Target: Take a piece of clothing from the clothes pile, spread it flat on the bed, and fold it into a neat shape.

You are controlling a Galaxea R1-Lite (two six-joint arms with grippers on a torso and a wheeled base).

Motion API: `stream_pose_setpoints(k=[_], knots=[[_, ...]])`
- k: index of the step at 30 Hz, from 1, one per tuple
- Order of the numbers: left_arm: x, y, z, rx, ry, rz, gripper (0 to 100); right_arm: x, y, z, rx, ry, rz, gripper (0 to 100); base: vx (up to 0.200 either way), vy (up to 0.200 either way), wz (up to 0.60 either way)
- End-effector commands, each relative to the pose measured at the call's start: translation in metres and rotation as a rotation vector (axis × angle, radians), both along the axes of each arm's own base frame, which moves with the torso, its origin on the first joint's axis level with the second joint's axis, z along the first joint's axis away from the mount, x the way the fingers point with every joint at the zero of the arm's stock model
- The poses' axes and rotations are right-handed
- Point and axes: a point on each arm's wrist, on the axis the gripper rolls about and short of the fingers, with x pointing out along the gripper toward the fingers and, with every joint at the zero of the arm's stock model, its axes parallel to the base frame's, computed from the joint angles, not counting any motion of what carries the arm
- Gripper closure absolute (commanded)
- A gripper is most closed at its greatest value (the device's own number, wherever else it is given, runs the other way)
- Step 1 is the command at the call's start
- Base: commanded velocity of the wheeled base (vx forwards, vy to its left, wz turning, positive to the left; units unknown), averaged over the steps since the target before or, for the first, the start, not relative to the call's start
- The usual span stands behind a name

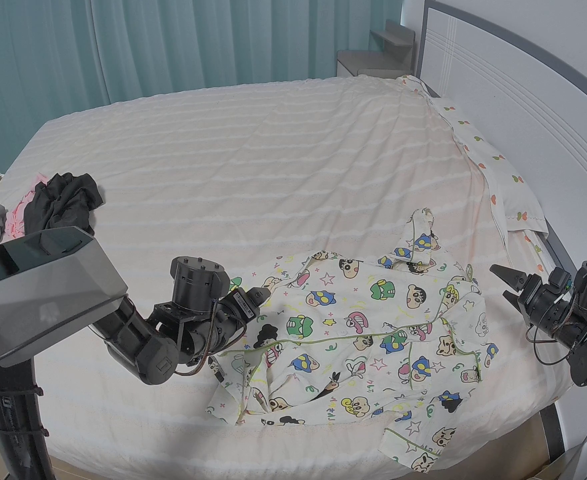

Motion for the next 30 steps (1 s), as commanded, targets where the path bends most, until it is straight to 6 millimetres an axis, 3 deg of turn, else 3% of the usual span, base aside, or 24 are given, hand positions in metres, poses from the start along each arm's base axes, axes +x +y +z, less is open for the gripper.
stream_pose_setpoints(k=[1, 4, 5, 15, 20, 30], knots=[[0.011, 0.0, -0.009, 0.011, 0.001, 0.027, 0, 0.0, 0.0, 0.0, 0.0, 0.001, 0.0, 0, 0.0, 0.0, 0.0], [0.021, 0.002, -0.008, 0.005, -0.02, 0.052, 0, 0.0, 0.0, -0.001, 0.0, 0.003, 0.0, 0, 0.0, 0.0, 0.0], [0.021, 0.002, -0.007, 0.004, -0.021, 0.052, 100, 0.0, 0.0, -0.001, 0.0, 0.003, 0.0, 0, 0.0, 0.0, 0.0], [0.021, 0.003, -0.012, 0.011, -0.009, 0.057, 100, 0.001, 0.0, -0.001, 0.0, 0.001, -0.001, 0, 0.0, 0.0, 0.0], [0.026, 0.013, 0.0, -0.003, -0.038, 0.086, 100, 0.0, 0.0, 0.0, 0.0, 0.001, -0.001, 0, 0.0, 0.0, 0.0], [0.073, 0.061, 0.033, -0.065, -0.181, 0.236, 100, 0.0, 0.0, -0.001, 0.001, 0.004, 0.0, 0, 0.0, 0.0, 0.0]])
